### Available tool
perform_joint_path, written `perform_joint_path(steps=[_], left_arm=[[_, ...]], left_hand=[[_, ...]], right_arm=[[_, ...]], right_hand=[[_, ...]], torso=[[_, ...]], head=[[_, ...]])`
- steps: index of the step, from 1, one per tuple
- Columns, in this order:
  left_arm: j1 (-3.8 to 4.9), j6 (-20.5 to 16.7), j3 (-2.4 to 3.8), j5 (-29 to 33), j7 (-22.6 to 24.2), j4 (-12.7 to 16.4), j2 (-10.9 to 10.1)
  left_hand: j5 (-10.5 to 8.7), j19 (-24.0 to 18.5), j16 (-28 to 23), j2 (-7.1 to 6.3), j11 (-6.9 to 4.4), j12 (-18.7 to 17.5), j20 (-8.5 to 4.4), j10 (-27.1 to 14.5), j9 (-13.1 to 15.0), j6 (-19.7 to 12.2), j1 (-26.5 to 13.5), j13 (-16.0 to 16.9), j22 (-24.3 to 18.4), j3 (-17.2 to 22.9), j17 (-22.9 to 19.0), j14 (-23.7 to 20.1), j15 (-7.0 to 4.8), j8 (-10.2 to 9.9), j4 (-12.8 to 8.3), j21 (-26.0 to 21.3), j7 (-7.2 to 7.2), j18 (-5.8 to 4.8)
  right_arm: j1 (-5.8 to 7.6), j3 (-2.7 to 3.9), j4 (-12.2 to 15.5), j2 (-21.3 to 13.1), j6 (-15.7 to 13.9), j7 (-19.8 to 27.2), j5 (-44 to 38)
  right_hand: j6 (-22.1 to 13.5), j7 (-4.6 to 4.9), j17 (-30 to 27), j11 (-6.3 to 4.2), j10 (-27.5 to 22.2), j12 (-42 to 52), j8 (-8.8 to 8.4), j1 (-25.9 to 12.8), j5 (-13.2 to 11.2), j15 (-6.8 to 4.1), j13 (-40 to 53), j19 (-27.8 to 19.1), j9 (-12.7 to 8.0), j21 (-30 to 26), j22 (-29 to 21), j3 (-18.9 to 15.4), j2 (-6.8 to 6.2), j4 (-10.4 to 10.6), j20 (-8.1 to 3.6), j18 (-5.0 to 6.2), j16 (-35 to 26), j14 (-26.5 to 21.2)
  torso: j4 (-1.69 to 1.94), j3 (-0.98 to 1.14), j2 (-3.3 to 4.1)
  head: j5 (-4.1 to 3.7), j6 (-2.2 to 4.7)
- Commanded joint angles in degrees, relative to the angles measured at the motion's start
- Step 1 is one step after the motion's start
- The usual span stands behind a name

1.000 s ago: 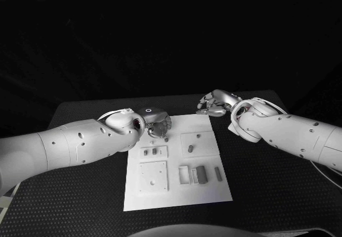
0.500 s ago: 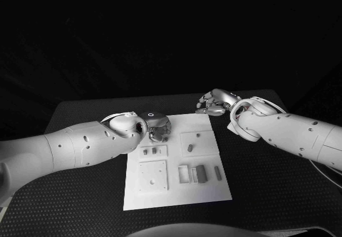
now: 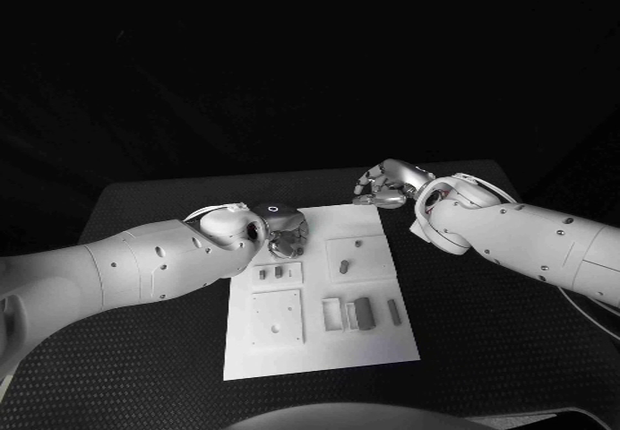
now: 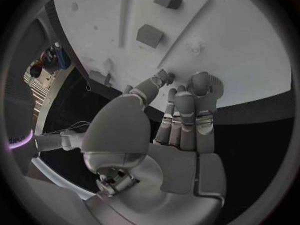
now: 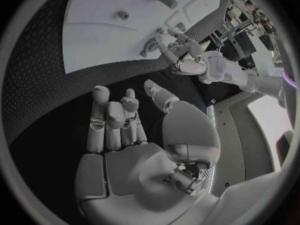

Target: Assemble the parts on the task board

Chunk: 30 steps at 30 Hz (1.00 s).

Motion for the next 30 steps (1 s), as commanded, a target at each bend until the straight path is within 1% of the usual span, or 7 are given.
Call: perform_joint_path(steps=[1,5,8,12,16,20,30], left_arm=[[-0.13,-0.3,0.03,0.2,1.3,-0.5,0.3],[-0.15,-0.4,0.03,0.6,1.4,-1.0,0.5],[-0.2,-1.5,0.03,1.2,1.5,-1.2,0.7],[-0.45,-1.2,0.03,1.3,1.6,-1.4,1.0],[-0.69,-0.7,0.02,1.3,1.8,-1.5,1.3],[-1.08,-0.9,0.0,1.3,1.8,-1.7,1.4],[-1.26,-0.6,-0.16,1.3,1.8,-1.8,1.6]], left_hand=[[-0.16,0.2,0.4,0.44,-0.22,0.1,0.26,0.8,-0.1,-0.1,-0.2,0.0,0.9,0.5,0.0,0.2,-0.16,-0.2,0.1,0.1,-0.44,4.14],[-0.16,0.2,0.4,0.69,-0.3,0.0,0.21,0.9,-0.2,0.1,-0.2,-0.1,1.0,0.6,0.0,0.3,-0.24,-0.1,0.1,0.1,-0.46,4.13],[-0.17,0.2,0.4,1.21,-0.42,0.0,0.17,1.3,-0.3,0.4,-0.5,-0.1,1.0,0.8,0.0,0.2,-0.36,0.0,0.3,0.1,-0.41,4.05],[-0.16,0.1,0.4,1.61,-0.53,0.1,0.08,1.7,-0.3,0.7,-0.6,-0.1,1.1,0.9,0.0,0.2,-0.46,0.2,0.3,0.1,-0.29,3.99],[-0.17,0.0,0.4,1.75,-0.63,0.1,0.01,2.1,-0.4,1.1,-0.5,-0.2,1.1,1.1,0.0,0.2,-0.56,0.3,0.1,0.1,-0.33,3.94],[-0.17,0.0,0.5,1.85,-0.75,0.3,-0.09,2.7,-0.4,1.6,-0.4,-0.1,1.2,1.3,0.1,0.1,-0.68,0.6,0.0,0.1,-0.37,3.85],[-0.15,-0.1,0.5,2.18,-0.88,0.9,-0.3,4.7,-0.5,2.9,0.2,0.1,1.2,2.0,0.1,0.0,-0.8,1.2,0.0,0.2,-0.21,3.64]], right_arm=[[-0.06,0.02,0.1,0.0,0.5,0.4,0.0],[-0.06,0.02,0.1,-0.1,0.5,0.4,0.0],[-0.06,0.02,0.2,-0.1,0.5,0.4,0.0],[-0.06,0.02,0.2,0.0,0.5,0.4,0.0],[-0.07,0.02,0.2,0.1,0.5,0.4,0.0],[-0.07,0.03,0.3,0.0,0.5,0.4,0.0],[-0.07,0.03,0.3,0.0,0.6,0.4,0.0]], right_hand=[[0.9,1.28,0.1,0.17,-0.3,-0.1,-0.39,-0.2,0.1,0.03,-0.1,0.0,0.1,-0.3,1.1,0.2,0.21,0.0,0.0,0.73,-0.3,0.4],[0.9,1.28,0.1,0.18,-0.3,-0.1,-0.39,-0.2,0.1,0.03,-0.1,0.0,0.1,-0.3,1.1,0.2,0.22,0.0,0.0,0.73,-0.3,0.4],[0.9,1.28,0.1,0.18,-0.3,-0.1,-0.4,-0.2,0.1,0.03,-0.1,0.0,0.1,-0.3,1.1,0.2,0.22,0.0,-0.01,0.73,-0.3,0.4],[0.9,1.28,0.1,0.17,-0.3,0.0,-0.41,-0.1,0.1,0.03,-0.1,0.0,0.1,-0.3,1.1,0.2,0.22,0.0,-0.02,0.73,-0.3,0.5],[0.9,1.28,0.1,0.17,-0.3,0.0,-0.41,-0.1,0.1,0.03,-0.1,0.0,0.1,-0.3,1.1,0.2,0.22,-0.1,-0.02,0.73,-0.3,0.5],[0.9,1.28,0.1,0.17,-0.3,0.0,-0.41,-0.1,0.1,0.03,-0.1,0.0,0.1,-0.3,1.1,0.2,0.23,-0.1,-0.03,0.73,-0.3,0.5],[0.9,1.28,0.1,0.18,-0.3,0.0,-0.42,0.0,0.1,0.03,-0.1,0.1,0.1,-0.3,1.1,0.2,0.25,-0.1,-0.03,0.73,-0.3,0.5]], torso=[[0.02,0.05,-0.02],[-0.05,-0.01,-0.01],[0.05,0.03,-0.02],[0.11,0.06,-0.01],[0.02,0.01,-0.01],[-0.05,0.03,-0.02],[0.07,0.03,-0.08]], head=[[-0.04,-0.07],[-0.1,-0.15],[-0.16,-0.26],[-0.23,-0.34],[-0.17,-0.45],[-0.18,-0.53],[-0.29,-0.72]])
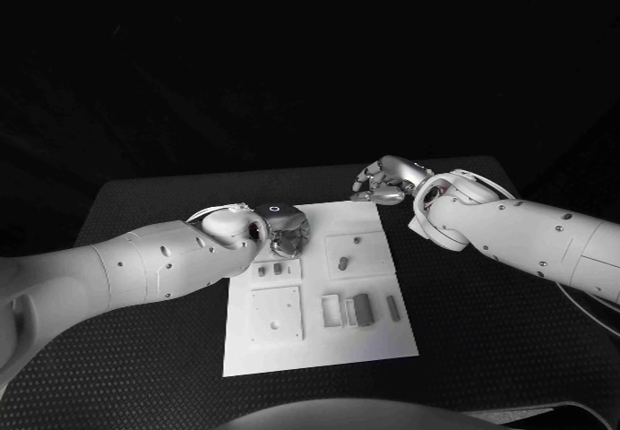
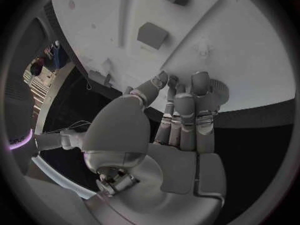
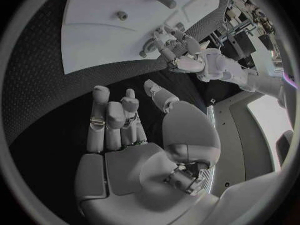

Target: Assemble the parts on the task board

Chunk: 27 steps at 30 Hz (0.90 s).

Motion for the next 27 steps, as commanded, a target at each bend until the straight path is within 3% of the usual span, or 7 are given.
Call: perform_joint_path(steps=[1,15,22,27], left_arm=[[-0.2,0.2,-0.13,0.3,0.6,0.1,0.2],[-0.2,0.8,-0.19,-0.8,-0.4,0.1,0.1],[-0.2,1.2,-0.25,-1.4,-0.9,-0.2,0.0],[-0.2,1.8,-0.31,-2.1,-1.1,-0.6,0.0]], left_hand=[[-0.15,-0.1,0.3,0.53,0.53,0.6,-0.39,1.8,0.0,0.9,0.3,0.3,1.3,0.6,0.1,-0.1,-0.33,0.5,0.0,0.3,-0.01,3.31],[-0.15,0.0,0.3,0.69,0.35,0.8,-0.63,2.8,-0.4,1.7,1.4,0.7,1.3,2.4,0.1,0.0,-0.51,0.8,0.0,0.4,0.19,3.09],[-0.16,-0.1,0.3,-0.49,0.41,0.5,-0.7,2.6,-0.7,1.5,2.5,0.8,1.3,3.1,0.1,0.0,-0.45,0.6,-0.2,0.5,0.08,2.99],[-0.17,-0.3,0.2,-2.13,0.72,-0.4,-0.57,1.4,-1.1,0.6,3.2,0.7,1.3,3.0,0.1,-0.2,-0.16,0.1,-0.2,0.5,0.14,2.99]], right_arm=[[-0.03,0.03,0.1,0.0,0.6,0.4,0.0],[-0.03,0.03,0.0,0.0,0.6,0.4,0.0],[-0.03,0.03,0.1,0.0,0.6,0.4,0.0],[-0.03,0.03,0.1,0.0,0.8,0.4,0.0]], right_hand=[[0.8,1.37,0.1,0.18,-0.3,0.0,-0.21,-0.1,0.1,0.0,-0.1,0.1,0.1,-0.3,1.1,0.2,0.26,-0.1,-0.03,0.73,-0.3,0.5],[0.9,1.37,0.1,0.18,-0.3,0.0,-0.21,-0.1,0.1,0.0,-0.1,0.1,0.1,-0.3,1.1,0.2,0.28,-0.1,-0.03,0.73,-0.3,0.5],[0.9,1.37,0.1,0.18,-0.3,0.0,-0.21,-0.1,0.1,0.0,-0.1,0.1,0.1,-0.3,1.1,0.2,0.29,-0.1,-0.03,0.73,-0.3,0.5],[0.9,1.37,0.1,0.18,-0.3,0.0,-0.21,-0.1,0.1,0.0,-0.1,0.1,0.1,-0.3,1.1,0.2,0.3,-0.1,-0.03,0.73,-0.3,0.5]], torso=[[0.06,0.02,-0.05],[0.04,0.0,-0.07],[0.04,-0.01,-0.07],[0.05,-0.02,-0.06]], head=[[-0.03,-0.07],[-0.08,-0.18],[-0.02,-0.19],[0.01,-0.24]])
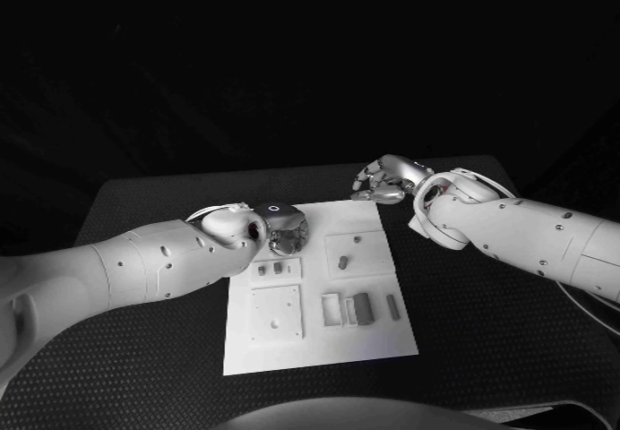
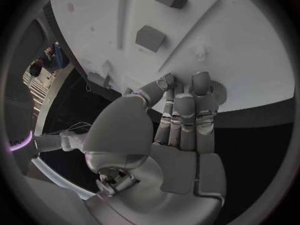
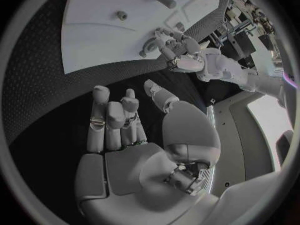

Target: Assemble the parts on the task board

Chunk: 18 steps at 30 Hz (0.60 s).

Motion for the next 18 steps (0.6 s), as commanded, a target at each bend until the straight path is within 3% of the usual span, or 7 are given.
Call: perform_joint_path(steps=[1,6,18], left_arm=[[-0.17,1.7,-0.2,-1.4,-0.7,-0.3,0.0],[-0.17,1.6,-0.37,-1.6,-0.7,-0.4,0.0],[-0.17,2.3,-0.67,-1.6,-0.3,-0.4,0.1]], left_hand=[[-0.16,-0.4,0.2,-0.8,0.85,-0.4,-0.16,0.1,-0.1,-0.8,0.1,-0.2,1.2,0.0,0.1,-0.2,-0.14,-0.4,0.0,0.3,0.06,3.38],[-0.17,-0.5,0.2,-1.61,1.13,-1.0,0.04,-0.7,-0.3,-1.3,0.2,-0.3,1.2,-0.4,0.1,-0.4,0.12,-0.6,0.0,0.3,0.14,3.44],[-0.17,-0.5,0.3,-1.48,1.16,-0.9,0.2,-0.5,-0.4,-1.3,-0.6,-0.1,1.2,-1.2,0.1,-0.4,0.18,-0.5,0.2,0.4,0.27,3.56]], right_arm=[[-0.02,0.02,0.1,0.0,0.8,0.4,0.0],[-0.02,0.02,0.1,0.0,0.9,0.4,0.0],[-0.02,0.02,0.1,0.0,1.0,0.4,0.0]], right_hand=[[1.0,1.28,0.1,0.05,-0.2,0.0,-0.21,-0.1,0.1,0.0,-0.1,0.1,0.1,-0.3,1.1,0.2,0.3,-0.1,-0.03,0.74,-0.3,0.5],[1.0,1.28,0.1,0.05,-0.2,0.0,-0.21,-0.2,0.1,0.0,-0.1,0.1,0.1,-0.3,1.1,0.2,0.31,-0.1,-0.03,0.74,-0.3,0.5],[1.0,1.28,0.1,0.05,-0.2,0.0,-0.21,-0.2,0.1,0.0,-0.1,0.1,0.1,-0.3,1.1,0.2,0.34,-0.1,-0.03,0.74,-0.3,0.5]], torso=[[-0.01,0.0,0.01],[-0.01,0.0,0.02],[-0.03,0.05,0.02]], head=[[0.06,-0.05],[0.05,-0.1],[0.06,-0.18]])
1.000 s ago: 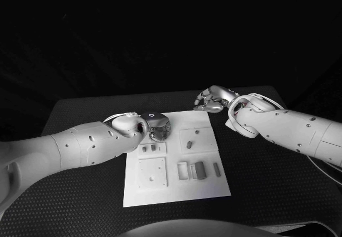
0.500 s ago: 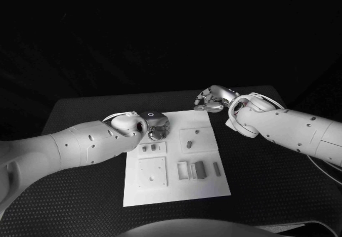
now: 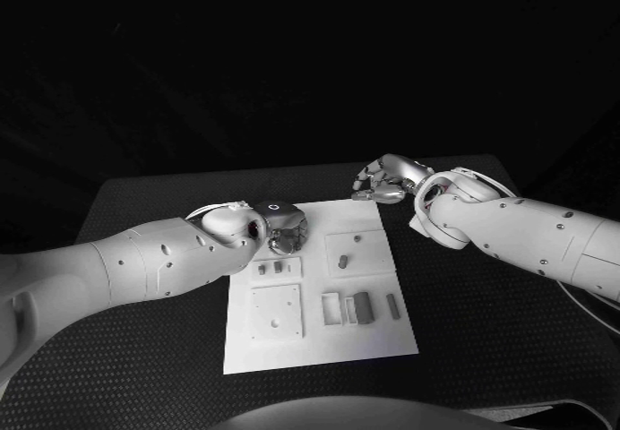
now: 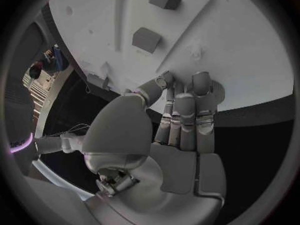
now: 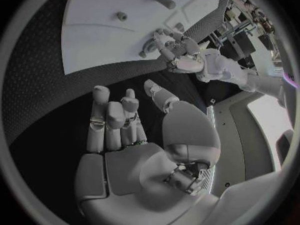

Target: Assemble the parts on the task board

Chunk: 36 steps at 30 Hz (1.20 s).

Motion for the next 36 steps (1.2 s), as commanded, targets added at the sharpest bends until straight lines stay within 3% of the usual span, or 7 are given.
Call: perform_joint_path(steps=[1,36], left_arm=[[-0.38,2.3,-0.38,-0.7,-0.3,-0.2,0.0],[-0.75,2.1,-0.61,-0.4,0.5,-0.6,0.7]], left_hand=[[-0.17,-0.3,0.3,0.09,0.16,0.0,-0.02,0.3,-0.1,-0.2,-0.7,0.1,1.2,-0.5,0.1,-0.4,0.17,-0.2,0.1,0.4,0.11,3.59],[-0.17,0.0,0.2,3.87,-1.08,1.5,-0.68,4.3,0.0,3.3,-2.4,1.7,1.2,-0.1,-0.1,0.2,-1.0,1.8,0.3,0.6,-0.45,3.26]], right_arm=[[-0.02,0.03,0.1,0.0,0.7,0.4,0.0],[-0.02,0.03,0.0,0.2,0.8,0.4,0.0]], right_hand=[[1.0,1.28,0.1,0.05,-0.2,0.0,-0.21,-0.2,0.1,-0.01,-0.1,0.1,0.1,-0.3,1.1,0.2,0.34,-0.1,-0.03,0.73,-0.3,0.5],[1.0,1.28,0.1,0.05,-0.2,0.0,-0.21,-0.2,0.1,-0.01,-0.1,0.1,0.1,-0.3,1.1,0.2,0.38,-0.1,-0.03,0.73,-0.3,0.5]], torso=[[-0.03,0.05,0.0],[-0.04,0.03,0.01]], head=[[0.0,-0.07],[-0.28,-0.22]])
